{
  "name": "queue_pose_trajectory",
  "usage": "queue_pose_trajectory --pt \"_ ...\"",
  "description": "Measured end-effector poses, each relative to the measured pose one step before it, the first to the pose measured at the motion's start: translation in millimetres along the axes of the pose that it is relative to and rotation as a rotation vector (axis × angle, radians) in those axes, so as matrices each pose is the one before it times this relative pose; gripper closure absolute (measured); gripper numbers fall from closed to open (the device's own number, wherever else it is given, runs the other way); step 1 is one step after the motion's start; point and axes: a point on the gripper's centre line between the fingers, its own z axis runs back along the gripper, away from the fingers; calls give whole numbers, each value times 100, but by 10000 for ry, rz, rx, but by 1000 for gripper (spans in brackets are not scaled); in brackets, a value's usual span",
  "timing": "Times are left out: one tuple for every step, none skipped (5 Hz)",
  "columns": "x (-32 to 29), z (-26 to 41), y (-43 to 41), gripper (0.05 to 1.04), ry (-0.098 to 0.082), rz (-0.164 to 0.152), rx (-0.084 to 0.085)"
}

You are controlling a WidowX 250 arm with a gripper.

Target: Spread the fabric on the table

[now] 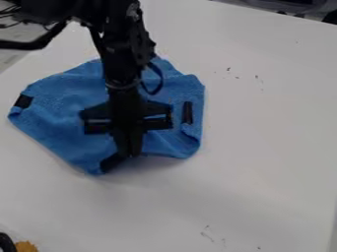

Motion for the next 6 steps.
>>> queue_pose_trajectory --pt "42 -158 -660 1032 -25 433 -369" --pt "-1254 -708 -652 1009 118 736 -149" --pt "-900 -115 340 860 -12 426 48" --pt "-827 150 626 601 569 55 445" --pt "-396 648 -196 295 236 -56 343" --pt "343 844 -348 89 47 -205 86"
